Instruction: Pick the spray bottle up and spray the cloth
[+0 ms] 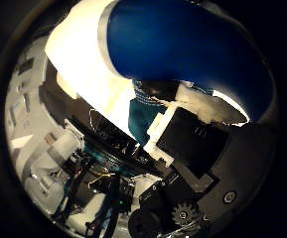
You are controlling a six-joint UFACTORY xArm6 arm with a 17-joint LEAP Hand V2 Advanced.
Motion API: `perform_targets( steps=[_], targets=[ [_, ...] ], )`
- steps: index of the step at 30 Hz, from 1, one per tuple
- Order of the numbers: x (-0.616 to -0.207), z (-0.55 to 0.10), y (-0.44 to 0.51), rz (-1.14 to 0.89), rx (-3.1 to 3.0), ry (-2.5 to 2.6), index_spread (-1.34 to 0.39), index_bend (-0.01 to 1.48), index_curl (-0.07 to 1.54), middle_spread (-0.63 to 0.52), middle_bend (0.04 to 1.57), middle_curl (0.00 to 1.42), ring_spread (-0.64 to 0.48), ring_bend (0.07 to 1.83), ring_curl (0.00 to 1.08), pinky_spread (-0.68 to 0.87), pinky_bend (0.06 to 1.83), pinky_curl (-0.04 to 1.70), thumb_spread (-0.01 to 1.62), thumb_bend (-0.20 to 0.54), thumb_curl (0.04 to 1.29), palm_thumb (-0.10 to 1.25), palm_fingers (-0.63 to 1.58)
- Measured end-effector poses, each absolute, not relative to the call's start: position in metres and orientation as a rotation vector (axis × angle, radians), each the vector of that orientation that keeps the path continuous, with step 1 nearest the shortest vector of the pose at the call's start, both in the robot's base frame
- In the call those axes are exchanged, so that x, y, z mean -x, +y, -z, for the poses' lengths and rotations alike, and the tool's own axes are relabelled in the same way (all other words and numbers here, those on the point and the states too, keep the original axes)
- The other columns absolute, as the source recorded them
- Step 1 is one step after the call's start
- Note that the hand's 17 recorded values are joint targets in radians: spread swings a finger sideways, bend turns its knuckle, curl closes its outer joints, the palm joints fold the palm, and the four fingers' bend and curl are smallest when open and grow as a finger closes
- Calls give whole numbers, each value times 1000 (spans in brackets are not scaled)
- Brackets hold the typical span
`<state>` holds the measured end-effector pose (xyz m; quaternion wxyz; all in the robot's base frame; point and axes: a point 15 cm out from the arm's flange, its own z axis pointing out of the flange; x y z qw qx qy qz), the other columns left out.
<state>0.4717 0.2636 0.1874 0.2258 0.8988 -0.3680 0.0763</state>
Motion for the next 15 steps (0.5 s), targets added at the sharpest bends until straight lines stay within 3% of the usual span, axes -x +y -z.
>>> perform_targets(
  steps=[15],
  targets=[
    [-485, -210, 254, -233, -2507, -1084, -186, 1164, 749, -59, 1383, 591, -156, 1478, 626, -139, 978, 1453, 1013, -13, 704, 1060, 1182]
  ],
)
